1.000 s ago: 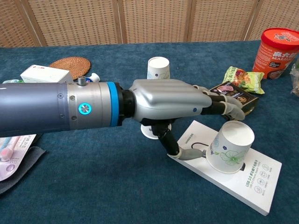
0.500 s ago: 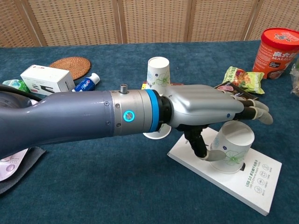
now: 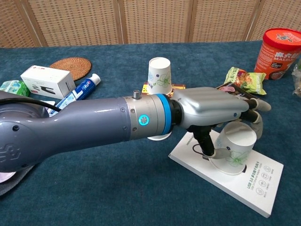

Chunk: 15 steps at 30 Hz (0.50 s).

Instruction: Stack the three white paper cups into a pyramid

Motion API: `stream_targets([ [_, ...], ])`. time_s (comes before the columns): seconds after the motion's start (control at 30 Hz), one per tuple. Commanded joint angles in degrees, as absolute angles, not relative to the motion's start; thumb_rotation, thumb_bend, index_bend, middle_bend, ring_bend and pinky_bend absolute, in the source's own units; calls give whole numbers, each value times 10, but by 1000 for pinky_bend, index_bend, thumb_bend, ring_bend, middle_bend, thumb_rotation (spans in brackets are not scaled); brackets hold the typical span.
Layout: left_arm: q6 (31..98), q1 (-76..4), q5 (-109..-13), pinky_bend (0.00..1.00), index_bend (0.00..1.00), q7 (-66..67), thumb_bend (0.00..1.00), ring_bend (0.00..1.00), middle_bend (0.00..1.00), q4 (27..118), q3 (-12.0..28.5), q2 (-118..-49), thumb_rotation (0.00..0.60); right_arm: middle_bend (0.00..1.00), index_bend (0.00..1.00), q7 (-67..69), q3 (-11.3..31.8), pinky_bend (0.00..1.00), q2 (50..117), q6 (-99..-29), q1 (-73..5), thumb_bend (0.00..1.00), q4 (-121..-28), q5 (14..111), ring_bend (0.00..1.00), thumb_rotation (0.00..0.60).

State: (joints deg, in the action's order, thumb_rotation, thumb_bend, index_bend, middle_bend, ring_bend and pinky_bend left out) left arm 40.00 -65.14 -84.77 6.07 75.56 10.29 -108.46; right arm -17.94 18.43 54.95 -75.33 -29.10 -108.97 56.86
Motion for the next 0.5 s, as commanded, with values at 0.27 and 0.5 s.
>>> stream_targets([
  [0.27,410,-660,-850,484,417,43,507,169,139,741,101,-1100,600,92,156,-178,185,283,547,-754,-287,487,-1091,571,9,600],
  [0.5,427,-660,-854,542,480,40,533,237,206,731,99,-1110,600,93,156,-176,185,283,546,-752,-284,486,-1091,572,8,600],
])
